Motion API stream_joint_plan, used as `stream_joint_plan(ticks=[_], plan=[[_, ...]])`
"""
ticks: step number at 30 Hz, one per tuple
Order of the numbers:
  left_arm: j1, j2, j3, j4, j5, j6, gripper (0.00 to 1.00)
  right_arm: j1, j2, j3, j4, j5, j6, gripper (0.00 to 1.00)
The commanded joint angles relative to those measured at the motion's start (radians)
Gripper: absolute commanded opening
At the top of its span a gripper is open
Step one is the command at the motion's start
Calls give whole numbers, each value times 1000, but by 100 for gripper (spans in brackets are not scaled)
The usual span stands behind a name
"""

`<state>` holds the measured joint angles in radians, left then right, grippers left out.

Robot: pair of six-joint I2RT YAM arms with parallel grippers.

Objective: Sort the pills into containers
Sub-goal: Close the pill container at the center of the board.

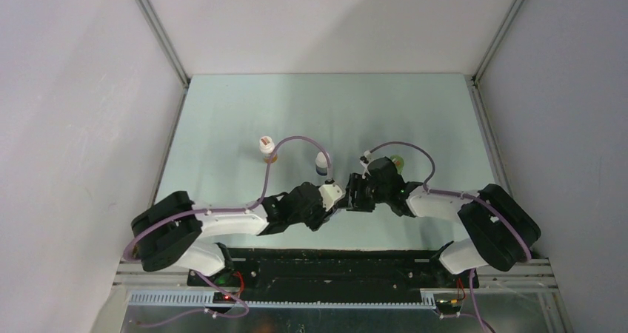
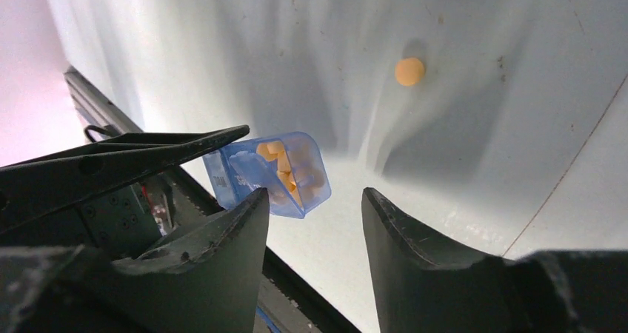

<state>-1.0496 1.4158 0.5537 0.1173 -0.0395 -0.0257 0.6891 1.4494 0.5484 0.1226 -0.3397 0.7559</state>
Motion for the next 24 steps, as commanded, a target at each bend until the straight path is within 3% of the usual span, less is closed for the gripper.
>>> stream_joint_plan(ticks=[1,8,24], plan=[[-2,-68,34,-28,-10,24,3,-26,-65,-24,104,-85,68,58],[-4,-123,51,-60,-7,54,2,-56,-112,-57,207,-165,161,72],[-3,-354,49,-92,58,52,4,-70,-187,-62,276,-251,270,75]])
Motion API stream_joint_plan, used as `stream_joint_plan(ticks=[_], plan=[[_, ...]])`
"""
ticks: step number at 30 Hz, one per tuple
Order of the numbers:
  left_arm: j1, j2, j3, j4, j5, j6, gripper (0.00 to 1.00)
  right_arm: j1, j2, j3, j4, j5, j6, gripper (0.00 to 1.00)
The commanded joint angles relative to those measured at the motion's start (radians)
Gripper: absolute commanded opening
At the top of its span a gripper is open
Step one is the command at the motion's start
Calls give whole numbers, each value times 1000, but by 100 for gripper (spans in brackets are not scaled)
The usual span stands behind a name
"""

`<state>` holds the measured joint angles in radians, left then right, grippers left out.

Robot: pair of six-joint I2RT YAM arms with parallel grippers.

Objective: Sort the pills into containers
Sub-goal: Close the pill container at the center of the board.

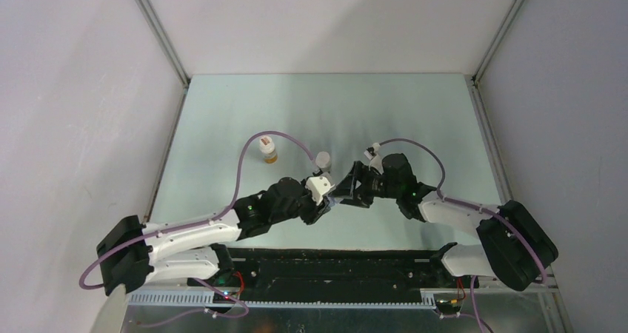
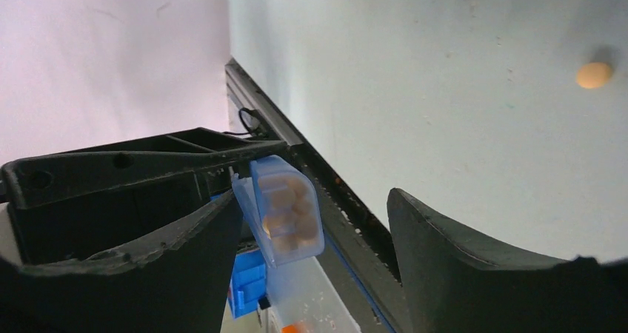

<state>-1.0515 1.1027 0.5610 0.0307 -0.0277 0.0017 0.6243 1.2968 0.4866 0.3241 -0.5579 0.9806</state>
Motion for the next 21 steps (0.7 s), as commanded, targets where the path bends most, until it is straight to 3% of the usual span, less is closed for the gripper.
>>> stream_joint_plan(ticks=[1,8,11,13,16,19,21], plan=[[-1,-47,44,-12,51,29,4,-5,-35,0,84,-38,61,75],[-2,-49,62,-53,56,41,4,-7,-58,0,100,-42,108,65],[-2,-49,62,-52,52,43,4,-9,-47,0,125,-84,126,48],[-2,-48,59,-49,45,44,4,-10,-42,0,128,-100,129,43],[-2,-46,57,-49,44,42,4,-11,-37,0,127,-108,121,42],[-2,-48,55,-48,49,41,4,-10,-22,0,127,-108,114,51],[-2,-50,56,-48,55,43,4,-11,-10,0,138,-110,114,53]])
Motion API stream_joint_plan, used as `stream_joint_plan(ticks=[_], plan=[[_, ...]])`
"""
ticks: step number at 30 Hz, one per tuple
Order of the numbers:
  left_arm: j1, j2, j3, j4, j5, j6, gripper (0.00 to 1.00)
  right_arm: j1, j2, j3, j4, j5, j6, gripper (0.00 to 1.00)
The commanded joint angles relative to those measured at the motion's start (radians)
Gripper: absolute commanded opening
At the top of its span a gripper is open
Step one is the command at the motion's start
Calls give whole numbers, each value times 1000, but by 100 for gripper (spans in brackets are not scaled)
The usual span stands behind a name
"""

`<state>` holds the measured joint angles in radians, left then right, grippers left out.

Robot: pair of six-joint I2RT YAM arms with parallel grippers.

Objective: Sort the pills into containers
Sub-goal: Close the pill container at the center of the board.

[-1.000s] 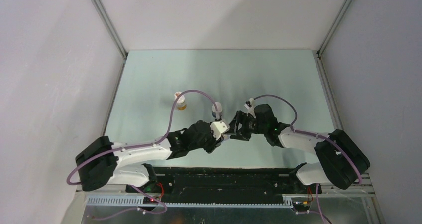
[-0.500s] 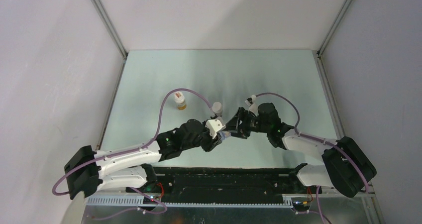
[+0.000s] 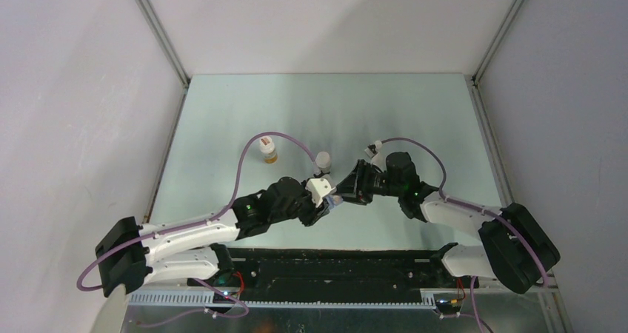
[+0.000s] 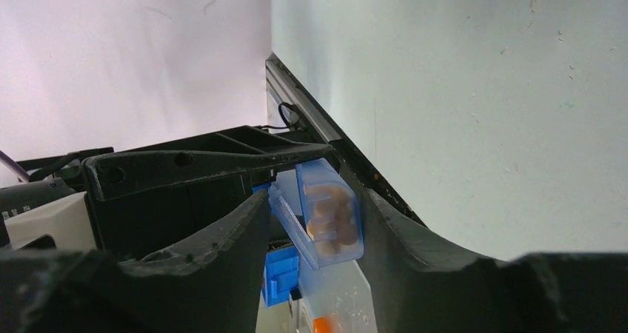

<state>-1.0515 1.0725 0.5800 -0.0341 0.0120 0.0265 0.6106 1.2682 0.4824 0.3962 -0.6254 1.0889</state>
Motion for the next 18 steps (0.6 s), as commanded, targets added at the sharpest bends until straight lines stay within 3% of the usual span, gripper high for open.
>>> stream_joint_plan(ticks=[1,8,11,15,18], plan=[[-2,-21,36,17,19,18,4,2,23,4,72,-45,8,50],[-2,-20,45,7,30,22,4,3,68,4,148,-71,33,38],[-2,-23,45,5,38,29,5,2,70,3,145,-70,31,38],[-2,-27,44,6,42,33,5,3,72,5,139,-66,24,46],[-2,-28,46,4,45,36,5,3,77,4,145,-68,23,40]])
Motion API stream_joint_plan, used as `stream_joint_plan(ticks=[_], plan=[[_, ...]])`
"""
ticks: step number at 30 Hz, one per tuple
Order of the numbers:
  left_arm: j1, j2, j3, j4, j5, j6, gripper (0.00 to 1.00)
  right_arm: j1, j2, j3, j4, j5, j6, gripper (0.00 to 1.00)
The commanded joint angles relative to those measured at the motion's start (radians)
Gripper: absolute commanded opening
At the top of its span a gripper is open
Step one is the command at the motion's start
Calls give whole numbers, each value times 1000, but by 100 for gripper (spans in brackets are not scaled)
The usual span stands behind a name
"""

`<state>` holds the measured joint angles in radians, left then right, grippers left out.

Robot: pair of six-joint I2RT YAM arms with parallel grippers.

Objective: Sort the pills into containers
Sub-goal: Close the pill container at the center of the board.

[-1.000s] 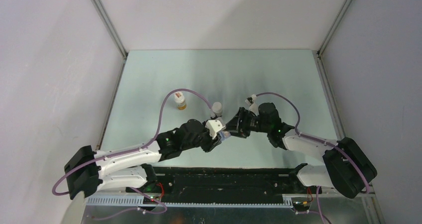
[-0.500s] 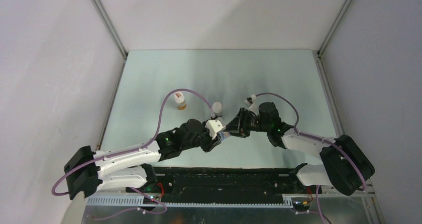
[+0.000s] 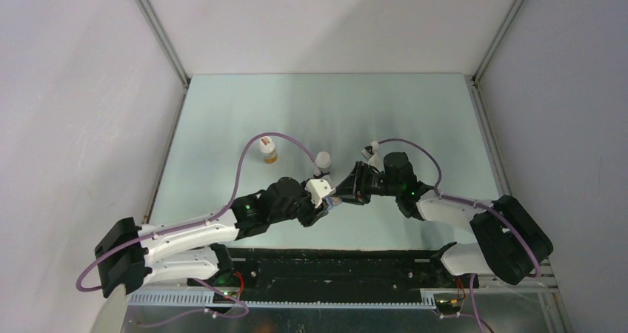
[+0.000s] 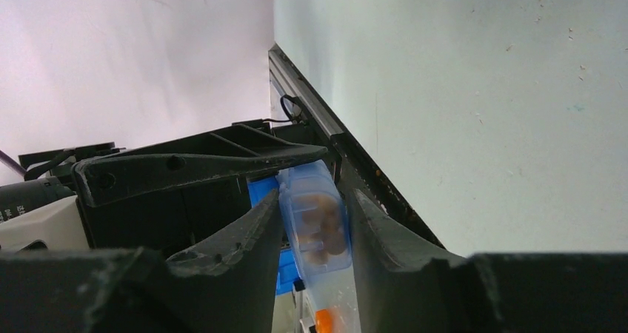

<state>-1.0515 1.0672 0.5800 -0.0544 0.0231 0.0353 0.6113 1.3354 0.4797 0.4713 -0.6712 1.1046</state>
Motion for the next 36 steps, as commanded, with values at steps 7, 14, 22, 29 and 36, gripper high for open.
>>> stream_joint_plan(ticks=[7,14,22,29,36], plan=[[-1,-28,46,23,32,28,5,3,25,7,84,-27,10,7],[-2,-28,43,22,25,28,5,5,16,7,69,-18,6,0],[-2,-15,54,5,30,31,5,16,-25,7,4,36,-36,0],[-2,-1,69,-19,47,39,4,15,-33,6,30,32,-39,39],[-2,7,78,-24,55,41,4,15,-9,8,65,20,-16,46]])
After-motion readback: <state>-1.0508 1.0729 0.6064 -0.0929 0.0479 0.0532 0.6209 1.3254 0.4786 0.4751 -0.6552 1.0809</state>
